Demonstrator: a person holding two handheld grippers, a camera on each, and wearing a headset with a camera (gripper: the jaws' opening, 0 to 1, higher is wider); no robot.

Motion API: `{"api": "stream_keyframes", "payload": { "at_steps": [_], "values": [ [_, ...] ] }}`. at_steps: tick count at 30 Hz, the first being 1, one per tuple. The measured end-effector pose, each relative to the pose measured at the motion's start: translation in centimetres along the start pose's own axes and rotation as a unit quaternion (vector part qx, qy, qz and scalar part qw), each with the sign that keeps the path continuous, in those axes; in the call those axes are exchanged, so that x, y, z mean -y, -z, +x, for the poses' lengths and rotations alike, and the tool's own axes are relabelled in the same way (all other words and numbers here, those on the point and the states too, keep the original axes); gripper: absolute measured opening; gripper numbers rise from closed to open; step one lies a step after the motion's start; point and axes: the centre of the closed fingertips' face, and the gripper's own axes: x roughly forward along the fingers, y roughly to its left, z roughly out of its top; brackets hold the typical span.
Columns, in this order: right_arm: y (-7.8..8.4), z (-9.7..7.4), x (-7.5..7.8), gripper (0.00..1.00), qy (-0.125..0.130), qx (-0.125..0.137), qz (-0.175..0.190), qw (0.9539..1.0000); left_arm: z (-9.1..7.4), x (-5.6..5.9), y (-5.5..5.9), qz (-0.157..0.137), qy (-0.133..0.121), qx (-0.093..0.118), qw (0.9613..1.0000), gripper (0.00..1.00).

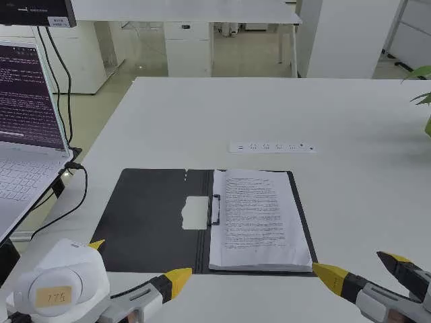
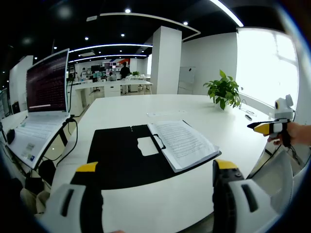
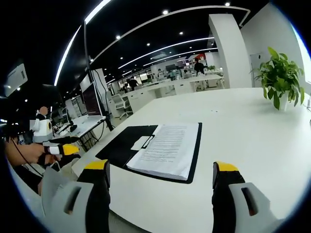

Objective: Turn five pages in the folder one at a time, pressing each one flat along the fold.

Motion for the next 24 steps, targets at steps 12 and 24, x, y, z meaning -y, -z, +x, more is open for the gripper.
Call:
{"api": "stream_keyframes", "payload": {
  "at_steps": [12,24],
  "values": [
    [-0.26,0.15,0.17,0.85,0.006,-0.001,0.0,1.0,0.44,0.08,-0.14,-0.002,0.005,0.003,1.0,0.94],
    [-0.04,-0.11,0.0,0.85,0.006,-0.004,-0.005,1.0,0.42,0.06,-0.35,-0.001,0.008,0.004,1.0,0.94]
  ]
}}
